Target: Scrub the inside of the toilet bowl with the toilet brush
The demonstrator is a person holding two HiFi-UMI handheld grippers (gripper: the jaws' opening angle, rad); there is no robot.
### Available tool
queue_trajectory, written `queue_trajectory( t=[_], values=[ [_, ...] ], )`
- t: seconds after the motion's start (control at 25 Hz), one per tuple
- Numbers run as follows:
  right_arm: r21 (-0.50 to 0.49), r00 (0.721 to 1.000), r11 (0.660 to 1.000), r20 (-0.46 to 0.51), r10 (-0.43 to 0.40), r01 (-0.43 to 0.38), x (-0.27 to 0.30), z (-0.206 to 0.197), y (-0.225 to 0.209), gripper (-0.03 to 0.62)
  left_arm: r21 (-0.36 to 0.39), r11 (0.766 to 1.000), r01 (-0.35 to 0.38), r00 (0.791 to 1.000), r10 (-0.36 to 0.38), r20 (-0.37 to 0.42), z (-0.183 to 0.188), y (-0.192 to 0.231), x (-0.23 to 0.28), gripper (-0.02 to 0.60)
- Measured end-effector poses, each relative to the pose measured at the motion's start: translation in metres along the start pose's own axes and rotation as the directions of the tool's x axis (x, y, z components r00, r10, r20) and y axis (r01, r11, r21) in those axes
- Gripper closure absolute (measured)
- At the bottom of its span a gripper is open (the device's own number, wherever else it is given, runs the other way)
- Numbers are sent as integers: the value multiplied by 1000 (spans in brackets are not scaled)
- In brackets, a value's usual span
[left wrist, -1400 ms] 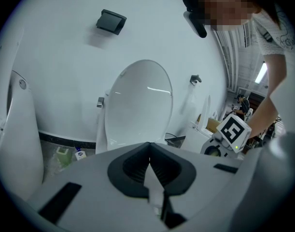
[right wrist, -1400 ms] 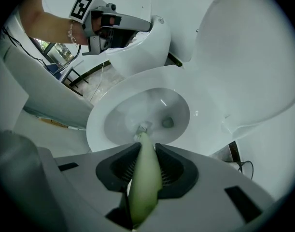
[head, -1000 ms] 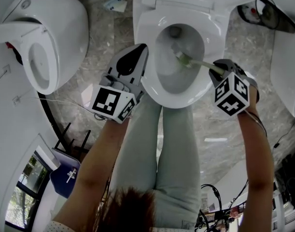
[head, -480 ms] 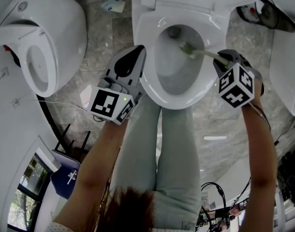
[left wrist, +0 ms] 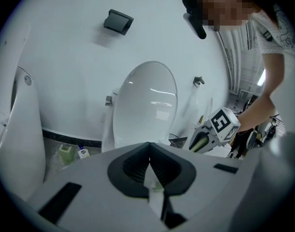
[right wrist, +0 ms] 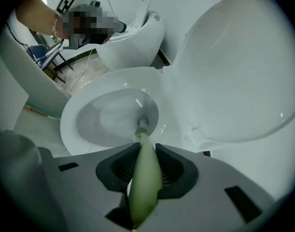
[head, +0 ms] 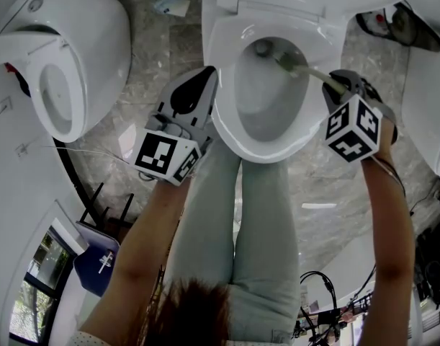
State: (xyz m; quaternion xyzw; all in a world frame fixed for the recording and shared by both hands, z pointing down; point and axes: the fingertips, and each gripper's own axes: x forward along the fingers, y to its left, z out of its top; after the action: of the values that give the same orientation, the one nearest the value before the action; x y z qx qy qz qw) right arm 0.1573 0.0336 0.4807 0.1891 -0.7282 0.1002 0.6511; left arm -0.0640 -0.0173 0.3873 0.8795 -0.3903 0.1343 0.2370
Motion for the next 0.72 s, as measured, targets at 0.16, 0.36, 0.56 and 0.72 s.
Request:
queue_trajectory(
  t=[0.16,0.36,0.56,0.72],
  values=[
    [-57,999,998,-30,23,-24,-6,-4,14,488,0,1000,0,1000,0,0,-1,1,-2,578],
    [-67,996,995,-38,75,-77,-10,-13,35,488,7,1000,-3,1000,3,-3,-2,5,-6,578],
    [-11,994,995,-38,101,-101,-14,-17,43,488,29,999,-15,1000,16,-2,2,11,-9,578],
    [24,991,992,-36,125,-124,-17,-19,57,488,27,999,-27,1000,27,3,2,14,-14,578]
  ],
)
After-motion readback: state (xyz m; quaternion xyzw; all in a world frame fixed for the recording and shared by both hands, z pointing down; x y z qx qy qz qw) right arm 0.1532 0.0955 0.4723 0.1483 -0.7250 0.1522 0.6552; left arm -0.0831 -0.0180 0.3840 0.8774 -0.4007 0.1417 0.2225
